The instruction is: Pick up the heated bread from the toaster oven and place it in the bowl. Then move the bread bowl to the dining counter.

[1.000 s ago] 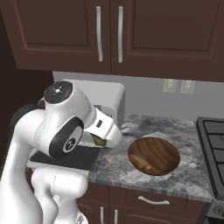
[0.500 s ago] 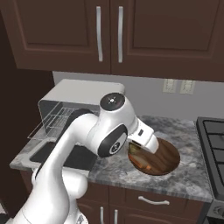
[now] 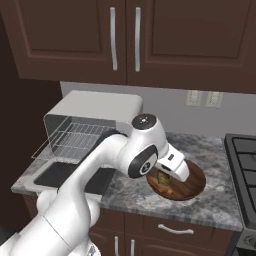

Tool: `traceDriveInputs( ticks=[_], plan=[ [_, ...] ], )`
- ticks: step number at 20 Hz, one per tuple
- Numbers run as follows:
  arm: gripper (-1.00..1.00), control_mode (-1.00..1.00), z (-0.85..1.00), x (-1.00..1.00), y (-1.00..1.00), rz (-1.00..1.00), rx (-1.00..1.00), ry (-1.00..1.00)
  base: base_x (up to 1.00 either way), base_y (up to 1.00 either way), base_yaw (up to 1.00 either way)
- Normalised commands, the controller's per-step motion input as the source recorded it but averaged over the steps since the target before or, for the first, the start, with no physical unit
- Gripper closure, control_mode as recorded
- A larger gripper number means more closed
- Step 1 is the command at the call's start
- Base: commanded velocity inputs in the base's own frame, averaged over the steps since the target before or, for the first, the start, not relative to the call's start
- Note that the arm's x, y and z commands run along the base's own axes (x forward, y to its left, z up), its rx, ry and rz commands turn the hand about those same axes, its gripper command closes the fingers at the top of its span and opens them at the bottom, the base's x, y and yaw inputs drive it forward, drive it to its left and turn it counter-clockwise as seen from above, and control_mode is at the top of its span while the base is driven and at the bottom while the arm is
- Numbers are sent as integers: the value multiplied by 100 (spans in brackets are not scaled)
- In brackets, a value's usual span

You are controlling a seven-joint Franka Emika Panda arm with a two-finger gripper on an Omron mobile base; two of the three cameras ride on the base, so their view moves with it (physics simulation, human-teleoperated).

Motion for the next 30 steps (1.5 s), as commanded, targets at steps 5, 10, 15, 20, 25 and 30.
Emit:
traceDriveInputs(
  ticks=[5,10,15,20,25,30],
  plan=[
    [100,-100,-38,40,-8,-3,0,0,0,0,0],
    [100,-100,-34,53,-3,-1,0,0,0,0,0],
    [100,-100,-33,58,-14,0,0,0,0,0,0],
    [100,-100,-41,52,-28,0,1,0,0,0,0],
    [100,-100,-43,45,-33,0,2,0,0,0,0],
    [-100,-100,-23,28,-17,0,3,0,0,0,0]
  ],
)
